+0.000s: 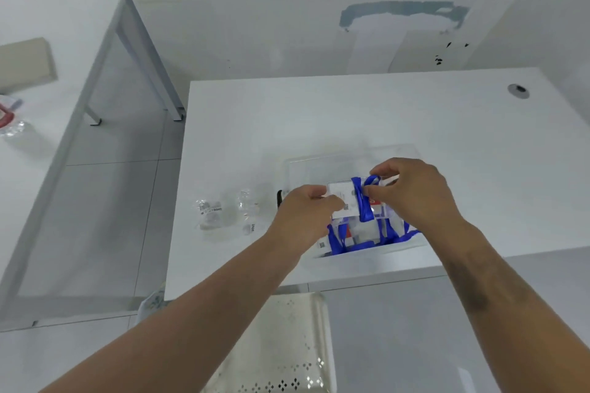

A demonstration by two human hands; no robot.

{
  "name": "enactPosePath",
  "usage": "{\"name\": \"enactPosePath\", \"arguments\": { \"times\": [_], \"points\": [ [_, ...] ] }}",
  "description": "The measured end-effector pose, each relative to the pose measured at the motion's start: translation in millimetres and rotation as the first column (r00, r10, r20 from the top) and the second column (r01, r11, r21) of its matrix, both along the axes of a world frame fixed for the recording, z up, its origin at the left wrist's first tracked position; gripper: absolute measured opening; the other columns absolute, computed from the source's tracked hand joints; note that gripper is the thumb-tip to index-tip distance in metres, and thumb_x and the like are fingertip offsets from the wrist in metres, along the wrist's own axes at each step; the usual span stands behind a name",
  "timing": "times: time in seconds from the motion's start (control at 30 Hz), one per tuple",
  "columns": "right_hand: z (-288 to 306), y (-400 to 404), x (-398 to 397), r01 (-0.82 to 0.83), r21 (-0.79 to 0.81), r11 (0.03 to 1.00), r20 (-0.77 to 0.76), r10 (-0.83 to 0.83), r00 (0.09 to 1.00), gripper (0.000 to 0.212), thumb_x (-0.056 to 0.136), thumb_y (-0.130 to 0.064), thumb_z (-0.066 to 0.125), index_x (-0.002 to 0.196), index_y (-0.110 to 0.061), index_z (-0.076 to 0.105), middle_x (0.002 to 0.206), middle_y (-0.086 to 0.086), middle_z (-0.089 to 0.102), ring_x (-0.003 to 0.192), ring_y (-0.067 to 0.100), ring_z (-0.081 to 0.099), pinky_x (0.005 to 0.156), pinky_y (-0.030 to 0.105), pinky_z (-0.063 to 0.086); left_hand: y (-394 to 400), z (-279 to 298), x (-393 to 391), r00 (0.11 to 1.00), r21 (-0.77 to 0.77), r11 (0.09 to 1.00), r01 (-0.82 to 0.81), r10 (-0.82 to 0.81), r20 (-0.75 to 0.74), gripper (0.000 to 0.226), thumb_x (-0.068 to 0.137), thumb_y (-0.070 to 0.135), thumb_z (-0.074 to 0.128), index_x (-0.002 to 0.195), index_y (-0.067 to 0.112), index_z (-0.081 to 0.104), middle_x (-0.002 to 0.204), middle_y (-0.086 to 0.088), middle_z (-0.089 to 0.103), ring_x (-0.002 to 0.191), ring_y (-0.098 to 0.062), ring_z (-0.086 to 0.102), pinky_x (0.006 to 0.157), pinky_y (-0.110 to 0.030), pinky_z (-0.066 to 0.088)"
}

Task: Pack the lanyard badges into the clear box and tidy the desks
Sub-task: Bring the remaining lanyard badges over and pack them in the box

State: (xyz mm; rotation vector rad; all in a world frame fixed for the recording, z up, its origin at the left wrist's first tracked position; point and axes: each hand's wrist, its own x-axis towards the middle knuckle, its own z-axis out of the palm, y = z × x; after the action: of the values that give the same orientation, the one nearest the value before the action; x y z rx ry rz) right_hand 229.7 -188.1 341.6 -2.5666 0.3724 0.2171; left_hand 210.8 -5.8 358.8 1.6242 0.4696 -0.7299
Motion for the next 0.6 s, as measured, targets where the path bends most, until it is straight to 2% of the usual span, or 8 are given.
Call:
{"name": "enactPosePath", "arguments": {
  "times": [0.07,0.13,0.2,0.37,0.43,0.57,0.6],
  "points": [
    [-12,-11,13,-0.009,-0.061,0.998,-0.029,0.007,1.000,0.031,0.080,-0.042,0.074,0.109,-0.033,0.068,0.110,-0.014,0.069,0.093,0.011,0.064,0.075,0.029,0.050,-22,-11,15,0.997,0.009,1.000,0.027,-0.027,-0.067,0.034,0.089,0.018,0.065,0.122,0.014,0.060,0.120,-0.006,0.063,0.105,-0.025,0.063,0.094,-0.040,0.055],
    [-24,-17,22,-0.040,-0.140,0.989,-0.066,0.031,0.997,0.034,0.083,-0.039,0.071,0.116,-0.029,0.067,0.115,-0.009,0.068,0.098,0.016,0.063,0.081,0.031,0.050,-38,-19,27,0.993,0.012,1.000,0.005,-0.003,-0.115,0.005,0.087,0.014,0.064,0.091,0.012,0.062,0.102,-0.009,0.063,0.093,-0.026,0.063,0.096,-0.040,0.054],
    [-37,-18,30,-0.099,-0.230,0.968,-0.083,0.082,0.993,0.033,0.087,-0.035,0.066,0.119,-0.027,0.065,0.117,-0.004,0.067,0.100,0.020,0.063,0.079,0.030,0.048,-50,-32,36,0.987,0.027,0.999,-0.039,0.043,-0.158,0.017,0.086,0.011,0.063,0.074,0.012,0.053,0.081,-0.006,0.053,0.082,-0.024,0.056,0.089,-0.036,0.053],
    [-70,-19,46,-0.183,-0.371,0.910,-0.072,0.169,0.983,0.026,0.093,-0.029,0.058,0.116,-0.019,0.064,0.111,0.003,0.064,0.093,0.023,0.064,0.069,0.028,0.043,-67,-57,56,0.977,0.087,0.994,-0.071,0.087,-0.195,0.019,0.085,0.010,0.063,0.073,0.009,0.049,0.073,-0.008,0.045,0.079,-0.024,0.049,0.083,-0.034,0.051],
    [-81,-21,50,-0.202,-0.430,0.880,-0.085,0.183,0.979,0.022,0.093,-0.027,0.057,0.111,-0.018,0.065,0.104,0.003,0.064,0.087,0.022,0.065,0.064,0.026,0.041,-72,-63,61,0.975,0.089,0.994,-0.070,0.087,-0.203,0.017,0.086,0.010,0.063,0.075,0.009,0.050,0.072,-0.007,0.044,0.071,-0.020,0.047,0.084,-0.033,0.051],
    [-93,-24,52,-0.212,-0.515,0.830,-0.128,0.170,0.977,0.006,0.092,-0.020,0.059,0.088,-0.018,0.063,0.089,-0.001,0.064,0.072,0.016,0.056,0.053,0.023,0.031,-79,-72,67,0.976,0.103,0.994,-0.031,0.053,-0.211,0.016,0.089,0.012,0.063,0.080,0.006,0.051,0.072,-0.007,0.045,0.064,-0.017,0.045,0.076,-0.030,0.048],
    [-92,-24,52,-0.205,-0.524,0.827,-0.127,0.162,0.978,0.008,0.091,-0.018,0.060,0.083,-0.018,0.060,0.084,-0.002,0.062,0.068,0.015,0.053,0.051,0.022,0.030,-80,-72,67,0.977,0.107,0.994,-0.025,0.048,-0.208,0.014,0.089,0.013,0.064,0.084,0.005,0.053,0.073,-0.008,0.046,0.064,-0.018,0.046,0.076,-0.030,0.049]
  ]
}}
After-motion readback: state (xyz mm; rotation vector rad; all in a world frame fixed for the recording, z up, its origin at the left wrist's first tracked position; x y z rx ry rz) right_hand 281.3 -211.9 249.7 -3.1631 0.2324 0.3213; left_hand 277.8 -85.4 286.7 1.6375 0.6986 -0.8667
